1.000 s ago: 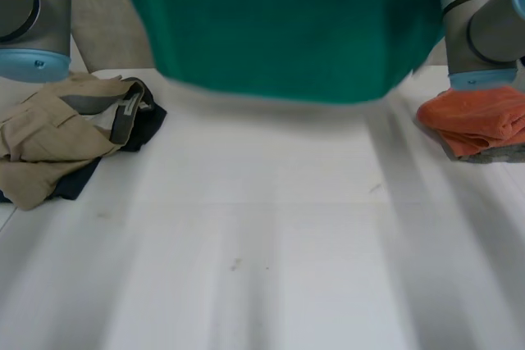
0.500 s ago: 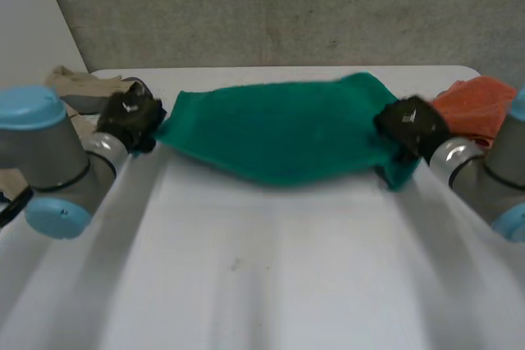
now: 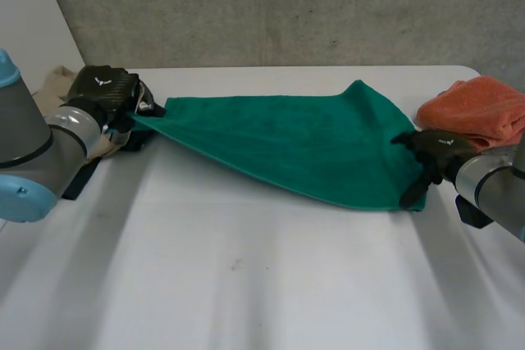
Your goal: Fold the laundry.
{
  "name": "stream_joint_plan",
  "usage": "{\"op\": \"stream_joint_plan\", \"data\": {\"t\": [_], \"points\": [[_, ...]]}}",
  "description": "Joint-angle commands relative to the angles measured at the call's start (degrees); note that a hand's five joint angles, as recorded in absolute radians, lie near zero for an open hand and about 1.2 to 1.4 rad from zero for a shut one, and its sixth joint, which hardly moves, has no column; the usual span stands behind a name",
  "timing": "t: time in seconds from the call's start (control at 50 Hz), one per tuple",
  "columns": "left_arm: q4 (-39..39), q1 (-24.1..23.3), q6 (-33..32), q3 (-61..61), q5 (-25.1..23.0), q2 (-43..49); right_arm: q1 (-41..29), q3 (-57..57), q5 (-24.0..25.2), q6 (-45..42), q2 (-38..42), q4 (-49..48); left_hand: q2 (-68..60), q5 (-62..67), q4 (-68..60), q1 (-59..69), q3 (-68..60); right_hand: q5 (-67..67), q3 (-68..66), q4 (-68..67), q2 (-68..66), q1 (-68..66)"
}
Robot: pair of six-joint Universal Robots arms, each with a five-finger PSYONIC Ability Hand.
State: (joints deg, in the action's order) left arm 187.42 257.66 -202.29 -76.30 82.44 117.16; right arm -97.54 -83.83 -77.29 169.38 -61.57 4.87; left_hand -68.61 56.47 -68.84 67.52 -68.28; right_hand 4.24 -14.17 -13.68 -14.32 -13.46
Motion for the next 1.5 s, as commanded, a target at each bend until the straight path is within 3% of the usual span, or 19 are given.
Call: {"op": "stream_joint_plan", "data": {"t": [0.02, 0.28, 0.32, 0.34, 0.36, 0.44, 0.5, 0.58, 0.7, 0.76, 0.82, 0.9, 1.06, 1.14, 1.24, 1.38, 1.44, 1.5], "points": [[-4.1, 0.0, 1.5, 3.7, -0.1, -1.0, 0.7, -3.5, 5.0, -8.1, 1.3, -1.7, -11.4, 13.5, -11.2, 12.5, -11.7, 14.3, -14.3, -14.8, -14.2, -15.0], [-9.3, -0.8, 5.1, 10.0, 0.3, -0.3, -0.1, -0.8, 3.0, -8.0, 8.3, -10.3, -11.4, 13.5, -11.2, 12.5, -11.7, 25.0, -25.1, -25.6, -24.9, -25.8], [-9.9, -0.8, 5.2, 10.5, 0.5, -0.4, 0.0, -0.2, 2.2, -8.3, 8.7, -10.8, -11.4, 13.5, -11.2, 12.5, -11.7, 37.4, -37.5, -37.9, -37.3, -38.2], [-10.4, -0.8, 5.5, 10.6, 0.7, -0.4, 0.2, 0.0, 0.9, -8.3, 8.7, -11.5, -11.4, 13.5, -11.2, 12.5, -11.7, 60.6, -60.7, -61.2, -60.5, -61.4], [-10.8, -0.8, 5.5, 10.6, 0.9, -0.4, 0.2, 0.1, 0.3, -8.4, 8.7, -11.9, -11.4, 13.5, -11.2, 12.5, -11.7, 65.7, -65.8, -66.3, -65.6, -66.5], [-13.1, -0.4, 4.7, 9.3, 1.8, -1.1, 0.2, -0.4, -4.0, -9.9, 6.2, -13.0, -11.4, 13.5, -11.2, 12.5, -11.7, 65.8, -65.8, -66.3, -65.7, -66.5], [-15.2, -0.1, 3.1, 7.5, 1.6, -1.9, 0.4, -1.1, -4.0, -13.6, 2.7, -10.2, -11.4, 13.5, -11.2, 12.5, -11.7, 65.8, -65.8, -66.3, -65.7, -66.5], [-21.3, 0.5, -3.9, 2.3, 1.1, -5.4, 1.7, -2.9, -1.9, -24.8, -4.2, 3.0, -11.4, 13.5, -11.2, 12.5, -11.7, 65.8, -65.8, -66.3, -65.7, -66.5], [-37.0, 1.3, -25.2, -8.9, 0.3, -9.7, 5.6, -5.7, -1.5, -45.8, -10.1, 33.2, -11.4, 13.5, -11.2, 12.5, -11.7, 65.8, -65.8, -66.3, -65.7, -66.5], [-43.9, 2.1, -35.2, -13.2, -0.2, -10.5, 6.8, -5.8, -0.8, -50.5, -11.2, 33.5, -11.4, 13.5, -11.2, 12.5, -11.7, 65.8, -65.8, -66.3, -65.7, -66.5], [-44.8, 2.3, -39.1, -13.4, -1.1, -10.4, 6.4, -4.8, -1.0, -50.4, -11.2, 30.6, -11.4, 13.5, -11.2, 12.5, -11.7, 65.8, -65.8, -66.3, -65.7, -66.5], [-41.0, 1.6, -37.0, -9.3, -1.1, -8.3, 5.7, -2.1, -3.0, -49.8, -7.9, 28.0, -11.4, 13.5, -11.2, 12.5, -11.7, 65.8, -65.8, -66.3, -65.7, -66.5], [-39.0, -0.7, -29.9, 11.8, 1.4, 3.7, 1.0, 14.1, -8.8, -48.0, 3.9, 23.9, -11.4, 13.5, -11.2, 12.5, -11.7, 65.8, -65.8, -66.3, -65.7, -66.5], [-38.0, -1.4, -24.9, 27.0, 2.0, 9.0, -0.2, 27.9, -11.4, -45.5, 10.1, 16.8, -11.4, 13.5, -11.2, 12.5, -11.7, 65.8, -65.8, -66.3, -65.7, -66.5], [-28.2, -1.2, -13.7, 46.7, 3.2, 13.0, -1.2, 46.3, -12.4, -37.5, 13.7, 1.6, -11.4, 13.5, -11.2, 12.5, -11.7, 65.8, -65.8, -66.3, -65.7, -66.5], [-4.1, 0.7, 1.8, 49.1, 8.5, 9.8, -1.6, 46.7, -10.9, -23.8, 9.3, -24.3, -11.4, 13.5, -11.2, 12.5, -11.7, 65.8, -65.8, -66.3, -65.7, -66.5], [0.4, 1.1, 3.2, 47.2, 8.8, 9.3, -1.9, 43.9, -9.8, -21.3, 7.4, -29.9, -11.4, 13.5, -11.2, 12.5, -11.7, 65.8, -65.8, -66.3, -65.7, -66.5], [0.1, 1.2, 3.5, 45.4, 7.9, 9.0, -1.9, 42.7, -9.1, -21.4, 7.3, -29.7, -11.4, 13.5, -11.2, 12.5, -11.7, 65.8, -65.8, -66.3, -65.7, -66.5]]}}
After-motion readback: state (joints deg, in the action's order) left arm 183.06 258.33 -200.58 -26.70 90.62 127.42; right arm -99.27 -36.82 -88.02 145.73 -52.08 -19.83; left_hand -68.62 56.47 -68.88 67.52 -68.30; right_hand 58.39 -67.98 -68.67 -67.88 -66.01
